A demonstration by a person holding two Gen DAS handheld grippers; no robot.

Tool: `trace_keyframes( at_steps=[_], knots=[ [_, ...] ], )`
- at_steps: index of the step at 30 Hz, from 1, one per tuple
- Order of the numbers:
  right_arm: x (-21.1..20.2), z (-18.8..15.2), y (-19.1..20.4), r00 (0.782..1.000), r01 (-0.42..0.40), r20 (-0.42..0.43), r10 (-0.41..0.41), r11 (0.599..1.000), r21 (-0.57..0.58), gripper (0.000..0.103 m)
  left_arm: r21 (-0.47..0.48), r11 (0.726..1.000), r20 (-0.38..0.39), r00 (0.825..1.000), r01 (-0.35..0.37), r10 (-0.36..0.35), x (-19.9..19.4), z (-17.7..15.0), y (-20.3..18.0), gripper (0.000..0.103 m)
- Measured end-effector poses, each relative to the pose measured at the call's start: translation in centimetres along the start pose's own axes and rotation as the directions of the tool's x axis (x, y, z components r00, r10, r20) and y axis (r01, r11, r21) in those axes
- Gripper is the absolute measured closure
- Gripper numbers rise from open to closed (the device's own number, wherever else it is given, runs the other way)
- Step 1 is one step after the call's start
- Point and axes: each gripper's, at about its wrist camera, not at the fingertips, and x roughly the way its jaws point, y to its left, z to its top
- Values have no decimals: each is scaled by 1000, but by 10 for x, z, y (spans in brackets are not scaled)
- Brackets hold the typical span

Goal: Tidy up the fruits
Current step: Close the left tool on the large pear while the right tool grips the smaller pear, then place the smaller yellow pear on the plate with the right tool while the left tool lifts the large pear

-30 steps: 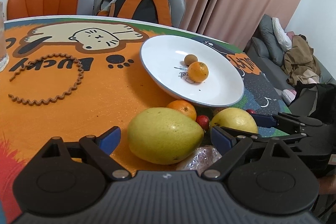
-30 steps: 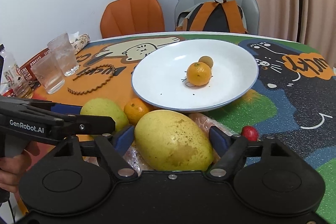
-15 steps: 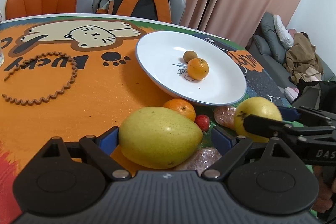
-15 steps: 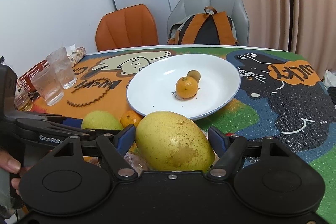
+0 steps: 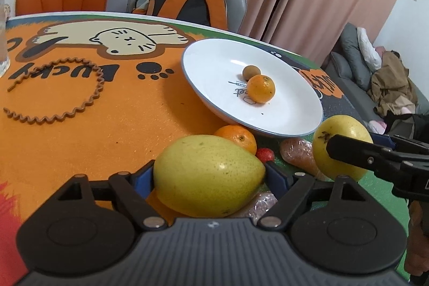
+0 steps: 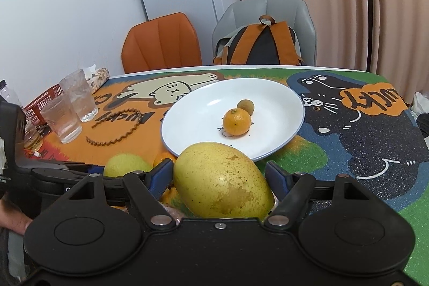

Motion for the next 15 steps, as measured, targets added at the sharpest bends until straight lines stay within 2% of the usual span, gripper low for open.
trace_keyframes(
  at_steps=[15],
  knots=[
    [9, 13, 8, 1000, -5, 18, 6, 1000, -17, 32, -9, 999, 54, 998, -32, 33, -21, 0, 14, 21]
  ],
)
